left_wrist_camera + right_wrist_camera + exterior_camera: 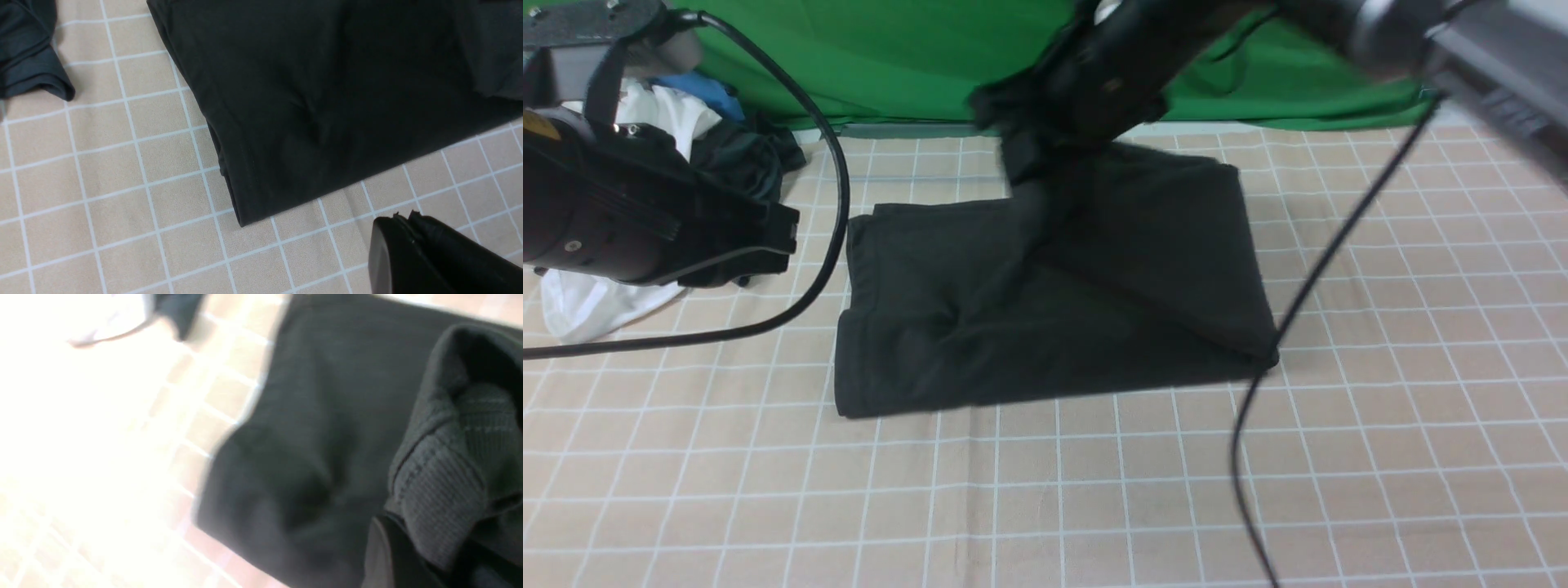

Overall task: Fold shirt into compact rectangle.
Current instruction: 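Fold the right end of the dark garment over onto its left end with the right gripper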

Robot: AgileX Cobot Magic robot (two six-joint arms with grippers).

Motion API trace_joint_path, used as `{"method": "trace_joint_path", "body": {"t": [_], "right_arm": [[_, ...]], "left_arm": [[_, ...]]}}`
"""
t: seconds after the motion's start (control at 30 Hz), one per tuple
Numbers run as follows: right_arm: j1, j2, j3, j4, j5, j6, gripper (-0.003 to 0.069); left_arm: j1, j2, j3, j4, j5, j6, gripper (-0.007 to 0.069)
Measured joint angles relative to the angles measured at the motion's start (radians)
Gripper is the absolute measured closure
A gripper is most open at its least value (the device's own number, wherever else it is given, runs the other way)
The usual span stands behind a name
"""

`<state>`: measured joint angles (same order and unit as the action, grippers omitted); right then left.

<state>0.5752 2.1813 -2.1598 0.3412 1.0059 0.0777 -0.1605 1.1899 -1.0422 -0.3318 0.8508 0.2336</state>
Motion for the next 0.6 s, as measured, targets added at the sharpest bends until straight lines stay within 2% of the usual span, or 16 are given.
{"method": "trace_joint_path", "body": {"t": [0.17, 0.4, 0.47, 0.6], "right_arm": [[0.063, 0.112, -0.050, 0.036, -0.072, 0.024, 0.0565], [0.092, 0.212, -0.056, 0.131, -0.199, 0.026, 0.0549], [0.099, 0.235, -0.056, 0.158, -0.246, 0.028, 0.0482], [0.111, 0.244, -0.058, 0.183, -0.271, 0.013, 0.0273]], "left_arm": [[0.000, 0.000, 0.000, 0.000, 0.000, -0.002, 0.0606], [0.000, 0.000, 0.000, 0.000, -0.007, -0.002, 0.0606], [0.000, 0.000, 0.000, 0.000, -0.008, -0.002, 0.0606], [0.000, 0.000, 0.000, 0.000, -0.008, -0.002, 0.0606]]}}
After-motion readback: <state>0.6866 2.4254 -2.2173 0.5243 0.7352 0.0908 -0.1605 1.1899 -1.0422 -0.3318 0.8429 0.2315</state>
